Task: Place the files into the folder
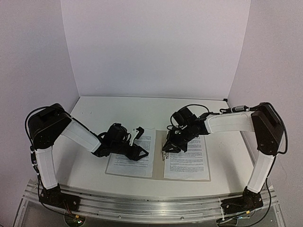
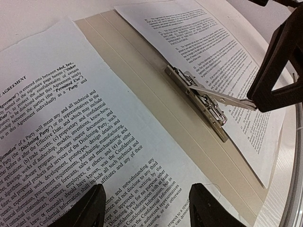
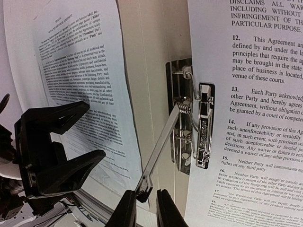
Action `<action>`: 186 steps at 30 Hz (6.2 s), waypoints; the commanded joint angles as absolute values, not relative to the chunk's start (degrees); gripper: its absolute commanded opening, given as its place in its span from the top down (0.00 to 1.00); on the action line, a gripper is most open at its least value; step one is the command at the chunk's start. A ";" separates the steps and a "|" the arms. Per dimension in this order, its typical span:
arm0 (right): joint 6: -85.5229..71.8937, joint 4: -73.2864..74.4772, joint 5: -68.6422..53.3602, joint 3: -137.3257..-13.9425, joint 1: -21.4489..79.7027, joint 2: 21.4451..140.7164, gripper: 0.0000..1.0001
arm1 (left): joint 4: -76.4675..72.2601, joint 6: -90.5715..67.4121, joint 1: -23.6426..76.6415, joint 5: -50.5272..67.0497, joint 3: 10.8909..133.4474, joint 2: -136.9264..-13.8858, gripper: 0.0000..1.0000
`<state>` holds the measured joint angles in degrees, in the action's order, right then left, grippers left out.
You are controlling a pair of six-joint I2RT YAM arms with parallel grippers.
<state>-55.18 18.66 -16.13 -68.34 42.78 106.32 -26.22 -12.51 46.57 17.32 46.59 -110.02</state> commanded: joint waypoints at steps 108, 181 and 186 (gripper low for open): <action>-43.78 26.09 -8.36 -64.09 41.22 113.60 0.78 | -22.76 -13.27 44.83 15.21 45.00 -112.43 0.39; -56.81 23.48 -18.93 -69.49 42.05 103.59 0.72 | -19.84 -4.48 46.61 26.40 51.90 -106.46 0.45; -56.88 22.81 -18.17 -68.20 42.20 102.85 0.73 | -22.50 -6.22 46.88 24.03 48.25 -107.66 0.46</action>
<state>-57.87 23.57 -18.02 -67.20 42.00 103.00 -17.28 -6.00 46.46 27.06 50.59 -106.67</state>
